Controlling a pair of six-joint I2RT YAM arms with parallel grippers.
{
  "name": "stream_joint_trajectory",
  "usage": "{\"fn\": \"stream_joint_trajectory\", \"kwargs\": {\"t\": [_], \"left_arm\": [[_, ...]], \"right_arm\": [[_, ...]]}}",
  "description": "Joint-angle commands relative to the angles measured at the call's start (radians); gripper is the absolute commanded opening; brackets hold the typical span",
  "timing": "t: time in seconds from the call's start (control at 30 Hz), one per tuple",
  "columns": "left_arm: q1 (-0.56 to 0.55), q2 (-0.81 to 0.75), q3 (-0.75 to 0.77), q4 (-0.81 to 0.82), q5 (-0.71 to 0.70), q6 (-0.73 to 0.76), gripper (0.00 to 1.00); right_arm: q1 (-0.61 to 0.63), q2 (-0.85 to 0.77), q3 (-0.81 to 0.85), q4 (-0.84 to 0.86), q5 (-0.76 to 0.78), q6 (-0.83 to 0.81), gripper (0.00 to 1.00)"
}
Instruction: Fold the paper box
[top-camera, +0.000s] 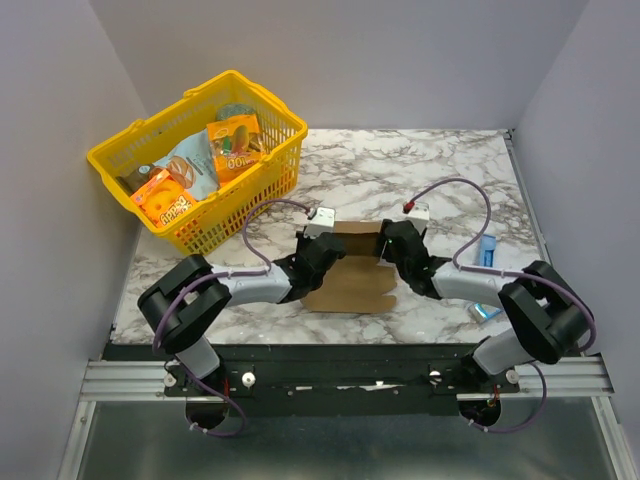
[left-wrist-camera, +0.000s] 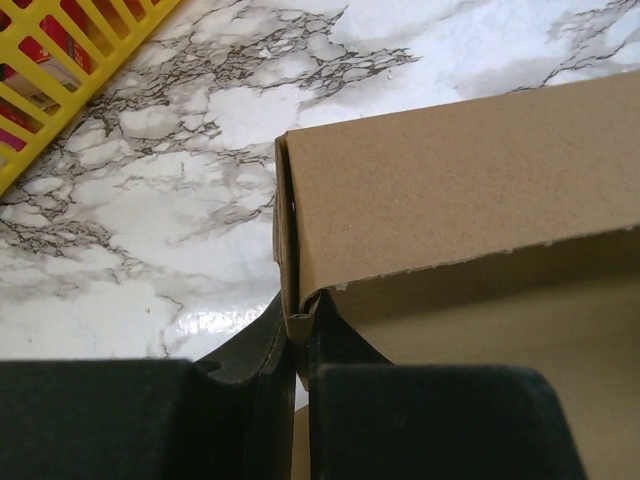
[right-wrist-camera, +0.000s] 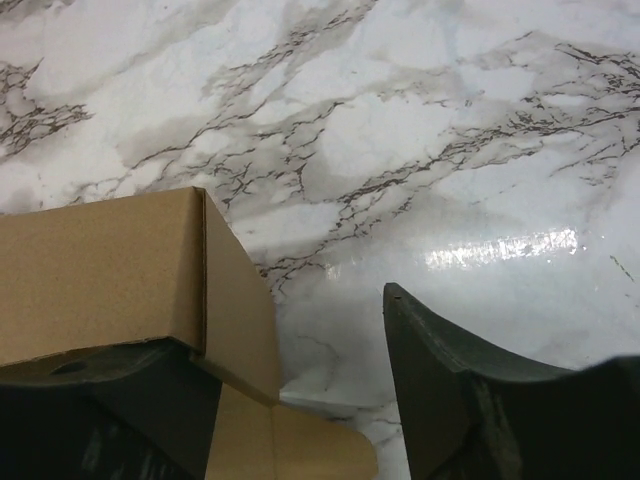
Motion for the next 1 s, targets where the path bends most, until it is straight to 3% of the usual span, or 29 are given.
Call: {"fn": "stream_joint_trajectory", "kwargs": {"t": [0.0, 0.2, 0.3, 0.47, 0.6, 0.9, 0.93, 0.97], "left_arm": [[0.023, 0.031, 0.035, -0.12, 0.043, 0.012, 0.12], [0.038, 0.054, 0.07, -0.149, 0.09, 0.018, 0.12], [0.043, 0.057, 0.073, -0.149, 0.101, 0.027, 0.12], [0.055, 0.038, 0.03, -0.071, 0.161, 0.081, 0.12], [0.067, 0.005, -0.026, -0.005, 0.239, 0.113, 0.12], [0.073, -0.022, -0.111, 0.103, 0.27, 0.13, 0.11], [0.073, -0.022, -0.121, 0.121, 0.267, 0.13, 0.11], [0.072, -0.022, -0.132, 0.159, 0.264, 0.129, 0.11]], "right_arm": [[0.016, -0.099, -0.055, -0.058, -0.068, -0.058, 0.72], [0.027, -0.195, -0.081, -0.091, -0.257, -0.127, 0.73], [0.027, -0.264, -0.09, -0.117, -0.356, -0.141, 0.81], [0.025, -0.396, -0.081, -0.263, -0.364, -0.141, 0.87], [0.0, -0.47, 0.012, -0.43, -0.358, -0.156, 0.87], [-0.057, -0.432, 0.166, -0.478, -0.337, -0.178, 0.49], [-0.056, -0.423, 0.172, -0.469, -0.321, -0.158, 0.44], [-0.056, -0.4, 0.173, -0.437, -0.303, -0.145, 0.32]]}}
